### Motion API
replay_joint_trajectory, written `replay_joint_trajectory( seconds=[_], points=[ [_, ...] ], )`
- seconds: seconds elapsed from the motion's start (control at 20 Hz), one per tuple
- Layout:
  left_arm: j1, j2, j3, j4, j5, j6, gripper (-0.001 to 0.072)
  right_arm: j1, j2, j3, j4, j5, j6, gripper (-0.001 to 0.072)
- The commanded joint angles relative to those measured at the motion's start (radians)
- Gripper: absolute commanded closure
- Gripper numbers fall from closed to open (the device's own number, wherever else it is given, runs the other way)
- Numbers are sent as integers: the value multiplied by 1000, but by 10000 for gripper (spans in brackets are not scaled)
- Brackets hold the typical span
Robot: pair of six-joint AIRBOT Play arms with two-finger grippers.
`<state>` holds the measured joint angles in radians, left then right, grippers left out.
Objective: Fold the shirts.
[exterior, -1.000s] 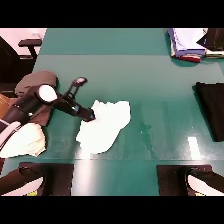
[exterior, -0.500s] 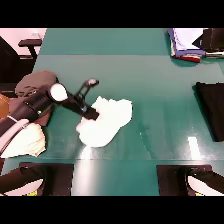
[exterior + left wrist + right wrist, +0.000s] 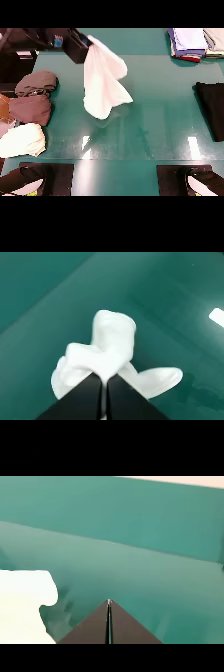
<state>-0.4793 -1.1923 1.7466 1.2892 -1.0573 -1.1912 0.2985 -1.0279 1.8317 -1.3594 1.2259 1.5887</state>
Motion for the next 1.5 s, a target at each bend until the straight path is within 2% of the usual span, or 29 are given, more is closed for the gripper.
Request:
replay_joint_trajectory(
  seconds=[0.0, 0.1, 0.2, 0.25, 0.35, 0.4, 0.5, 0.7, 0.85, 1.0, 1.3, 1.4, 1.45],
  points=[
    [-36, -53, 35, -16, -139, 32, 677, 1, 22, 0, -3, -27, 0, 695],
    [-90, -115, -11, -111, -214, 32, 661, 2, 18, 0, -3, -26, 0, 695],
    [-151, -167, -69, -236, -202, 25, 28, 1, 11, 0, -3, -23, 0, 695],
    [-174, -190, -81, -259, -193, 21, 76, 1, 7, 0, -3, -20, 0, 695],
    [-169, -198, -78, -212, -178, 4, 89, 1, 3, 0, -3, -15, 0, 695],
    [-135, -195, -66, -164, -177, -38, 89, 1, 3, 0, -3, -15, 0, 695],
    [-19, -192, -52, -113, -177, -111, 90, 1, 4, 0, -5, -13, 0, 695],
    [259, -206, -146, -129, -175, -223, 89, 1, 2, 0, -5, 6, 0, 695],
    [352, -229, -326, -177, -100, -223, 89, 2, -6, 0, -3, 8, 0, 695],
    [362, -286, -471, -262, 12, -207, 89, 2, -35, 0, -3, 31, 0, 695],
    [361, -408, -495, -509, 93, -97, 91, 1, -127, -1, -2, 152, 0, 695],
    [348, -420, -495, -526, 106, -71, 93, 1, -165, -2, -2, 206, 0, 696],
    [340, -423, -495, -526, 116, -64, 209, 1, -187, -2, -2, 235, 0, 695]
  ],
)
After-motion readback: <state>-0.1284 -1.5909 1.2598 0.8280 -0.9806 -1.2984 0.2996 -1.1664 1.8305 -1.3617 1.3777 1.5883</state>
